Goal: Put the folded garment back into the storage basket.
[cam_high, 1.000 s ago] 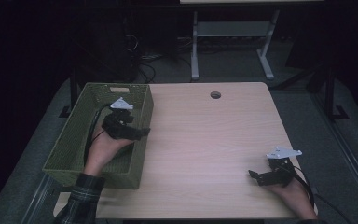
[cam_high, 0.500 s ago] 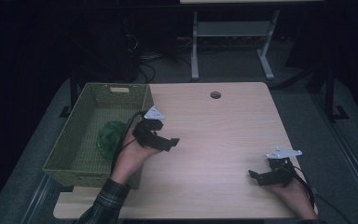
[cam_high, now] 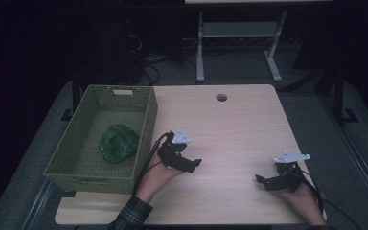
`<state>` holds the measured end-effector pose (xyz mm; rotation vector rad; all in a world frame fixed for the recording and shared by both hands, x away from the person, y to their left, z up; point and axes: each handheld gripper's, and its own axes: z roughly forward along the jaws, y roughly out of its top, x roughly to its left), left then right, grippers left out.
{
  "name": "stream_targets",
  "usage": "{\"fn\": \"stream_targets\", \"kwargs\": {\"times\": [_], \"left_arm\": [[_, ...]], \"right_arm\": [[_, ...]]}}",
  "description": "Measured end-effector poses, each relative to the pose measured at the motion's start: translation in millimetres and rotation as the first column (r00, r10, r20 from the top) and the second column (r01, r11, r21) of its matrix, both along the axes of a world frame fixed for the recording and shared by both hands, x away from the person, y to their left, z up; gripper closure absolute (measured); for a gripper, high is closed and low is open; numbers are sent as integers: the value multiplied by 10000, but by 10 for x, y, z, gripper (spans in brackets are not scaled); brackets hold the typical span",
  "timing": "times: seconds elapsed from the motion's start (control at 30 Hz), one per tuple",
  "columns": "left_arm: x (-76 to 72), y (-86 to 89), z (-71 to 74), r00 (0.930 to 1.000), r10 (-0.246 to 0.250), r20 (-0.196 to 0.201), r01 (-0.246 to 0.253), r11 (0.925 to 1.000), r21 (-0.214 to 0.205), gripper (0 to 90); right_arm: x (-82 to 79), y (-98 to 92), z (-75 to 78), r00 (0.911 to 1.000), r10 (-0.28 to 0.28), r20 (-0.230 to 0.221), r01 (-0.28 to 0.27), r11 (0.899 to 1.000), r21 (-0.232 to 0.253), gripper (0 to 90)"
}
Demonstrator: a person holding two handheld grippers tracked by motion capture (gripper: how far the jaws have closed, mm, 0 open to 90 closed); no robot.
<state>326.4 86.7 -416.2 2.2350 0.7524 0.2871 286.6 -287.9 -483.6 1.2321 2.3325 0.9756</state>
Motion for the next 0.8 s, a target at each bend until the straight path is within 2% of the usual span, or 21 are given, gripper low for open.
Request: {"fn": "stream_targets", "kwargs": {"times": [0.07,0.13,0.2,0.4,0.5,0.63,0.8], "left_arm": [[-13,4,-85,10000,-8,-31,8,10000,98,144],[-31,16,-161,10000,18,7,-18,10000,15,142],[-50,30,-225,9998,23,216,-23,10000,5,142],[-73,86,-396,9992,77,383,-82,9999,125,139],[-75,114,-477,9993,159,335,-165,9997,183,138],[-75,150,-563,9992,268,281,-273,9995,178,138],[-85,170,-581,9991,294,291,-300,9994,185,138]], "right_arm": [[0,0,0,10000,3,3,-3,10000,0,11],[0,0,0,10000,5,4,-5,10000,-2,11],[0,0,0,10000,5,6,-5,10000,-2,11],[0,0,0,10000,4,4,-4,10000,-1,11],[1,-1,0,10000,12,4,-12,10000,1,11],[0,0,0,10000,3,-4,-3,10000,5,11],[0,0,0,10000,3,-4,-3,10000,4,11]]}}
